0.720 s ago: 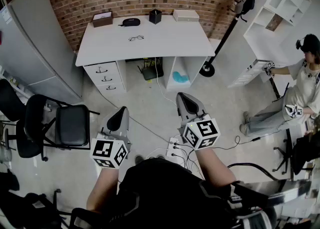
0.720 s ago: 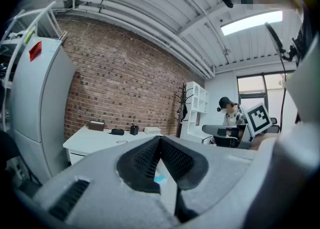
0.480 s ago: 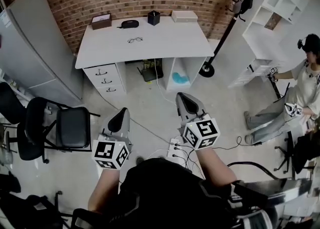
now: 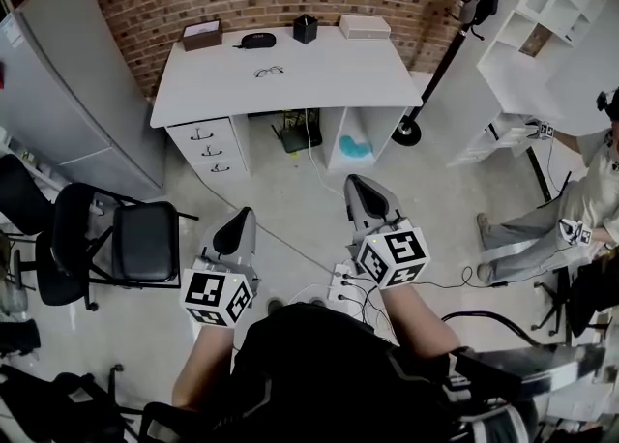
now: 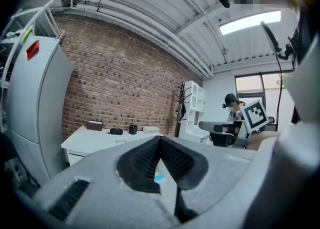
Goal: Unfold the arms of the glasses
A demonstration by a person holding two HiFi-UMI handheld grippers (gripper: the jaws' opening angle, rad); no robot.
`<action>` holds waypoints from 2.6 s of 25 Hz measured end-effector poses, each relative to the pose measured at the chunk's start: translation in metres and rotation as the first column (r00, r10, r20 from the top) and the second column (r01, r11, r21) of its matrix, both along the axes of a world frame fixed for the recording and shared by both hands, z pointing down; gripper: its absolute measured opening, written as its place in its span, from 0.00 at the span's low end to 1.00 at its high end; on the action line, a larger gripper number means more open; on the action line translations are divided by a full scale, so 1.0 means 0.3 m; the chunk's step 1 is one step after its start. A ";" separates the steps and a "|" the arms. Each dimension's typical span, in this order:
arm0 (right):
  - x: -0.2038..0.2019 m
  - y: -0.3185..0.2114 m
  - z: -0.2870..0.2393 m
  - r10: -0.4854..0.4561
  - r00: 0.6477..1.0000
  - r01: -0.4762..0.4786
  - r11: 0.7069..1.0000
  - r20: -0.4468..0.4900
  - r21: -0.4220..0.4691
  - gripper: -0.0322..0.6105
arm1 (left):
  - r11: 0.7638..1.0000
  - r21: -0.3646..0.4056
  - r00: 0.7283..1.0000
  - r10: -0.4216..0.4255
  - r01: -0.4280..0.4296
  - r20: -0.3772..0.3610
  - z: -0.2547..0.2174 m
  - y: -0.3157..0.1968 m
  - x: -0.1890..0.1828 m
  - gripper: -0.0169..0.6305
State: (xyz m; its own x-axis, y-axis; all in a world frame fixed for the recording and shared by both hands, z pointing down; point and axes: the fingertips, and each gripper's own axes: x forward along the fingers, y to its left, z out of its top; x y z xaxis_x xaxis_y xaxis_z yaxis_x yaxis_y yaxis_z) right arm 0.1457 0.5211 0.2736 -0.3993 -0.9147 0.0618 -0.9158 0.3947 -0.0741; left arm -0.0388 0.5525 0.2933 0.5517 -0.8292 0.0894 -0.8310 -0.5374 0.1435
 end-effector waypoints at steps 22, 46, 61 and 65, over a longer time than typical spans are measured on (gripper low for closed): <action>-0.283 -0.049 0.047 -0.036 0.994 0.034 0.999 -0.101 -0.014 0.06 | 1.000 0.019 0.998 0.014 -0.013 -0.058 0.061 -0.099 -0.282 0.04; -0.156 -0.744 0.075 -0.152 0.987 0.151 0.988 -0.056 -0.032 0.06 | 0.998 0.009 0.997 -0.063 0.064 -0.036 0.028 -0.776 -0.109 0.04; 0.055 -1.094 0.133 -0.187 0.982 0.188 0.981 0.019 -0.054 0.06 | 0.993 -0.044 0.994 -0.106 0.108 0.041 0.066 -1.130 0.082 0.04; 0.074 -1.143 0.132 -0.192 0.981 0.193 0.980 0.025 -0.047 0.06 | 0.992 -0.053 0.991 -0.109 0.113 0.075 0.067 -1.180 0.101 0.04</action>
